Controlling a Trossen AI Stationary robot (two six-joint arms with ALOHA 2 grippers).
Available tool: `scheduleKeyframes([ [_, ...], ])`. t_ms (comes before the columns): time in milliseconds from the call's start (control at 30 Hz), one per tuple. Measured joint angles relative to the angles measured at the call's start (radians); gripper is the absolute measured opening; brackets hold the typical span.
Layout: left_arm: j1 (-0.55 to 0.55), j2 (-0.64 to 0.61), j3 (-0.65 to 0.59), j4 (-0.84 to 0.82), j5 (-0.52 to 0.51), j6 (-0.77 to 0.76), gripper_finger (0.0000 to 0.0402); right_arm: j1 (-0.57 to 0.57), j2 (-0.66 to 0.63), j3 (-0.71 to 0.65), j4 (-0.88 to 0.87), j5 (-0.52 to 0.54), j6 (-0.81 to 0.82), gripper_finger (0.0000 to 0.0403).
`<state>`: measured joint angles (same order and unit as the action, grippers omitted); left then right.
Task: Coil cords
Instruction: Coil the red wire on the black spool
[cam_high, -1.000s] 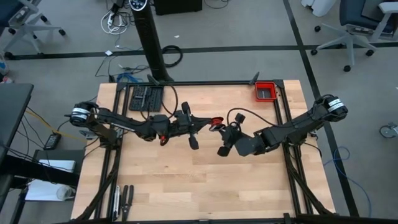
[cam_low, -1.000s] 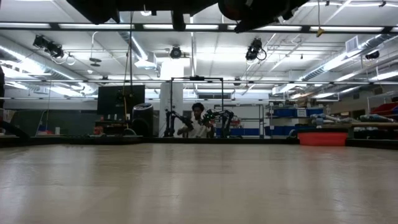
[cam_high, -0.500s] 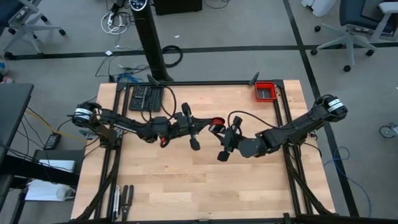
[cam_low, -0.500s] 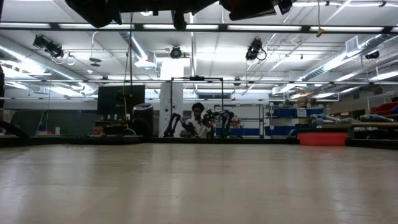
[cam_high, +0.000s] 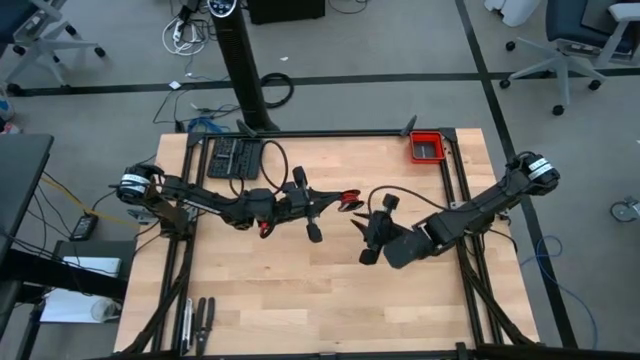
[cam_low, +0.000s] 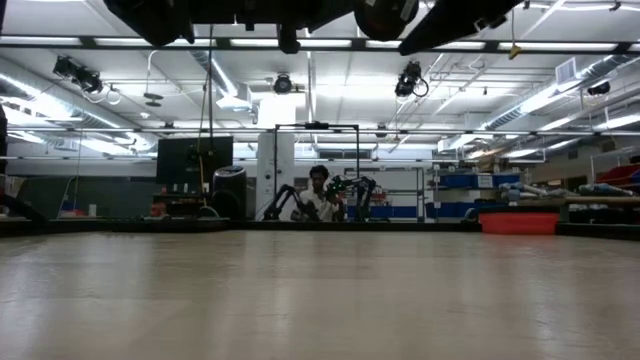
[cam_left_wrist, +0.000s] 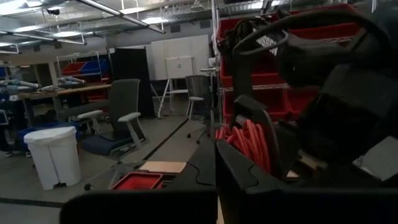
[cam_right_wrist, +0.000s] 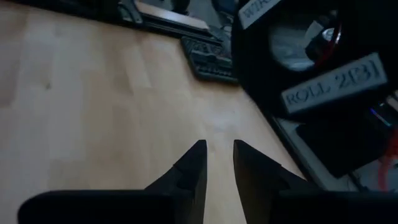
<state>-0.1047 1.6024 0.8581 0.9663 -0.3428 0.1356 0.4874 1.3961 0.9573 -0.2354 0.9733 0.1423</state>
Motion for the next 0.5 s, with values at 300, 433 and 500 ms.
scheduleKeyframes([
  [300,0.000,0.000,0.000,-0.004,0.028,0.000,0.0000,0.079,-0.123,0.000,-0.210,0.028,0.134,0.0072],
  [433,0.000,0.000,0.000,-0.005,0.032,0.000,0.0000,0.117,-0.222,0.000,-0.189,-0.039,0.073,0.0072],
  [500,0.000,0.000,0.000,-0.004,0.033,0.001,0.0000,0.126,-0.264,0.000,-0.167,0.010,0.043,0.0070],
])
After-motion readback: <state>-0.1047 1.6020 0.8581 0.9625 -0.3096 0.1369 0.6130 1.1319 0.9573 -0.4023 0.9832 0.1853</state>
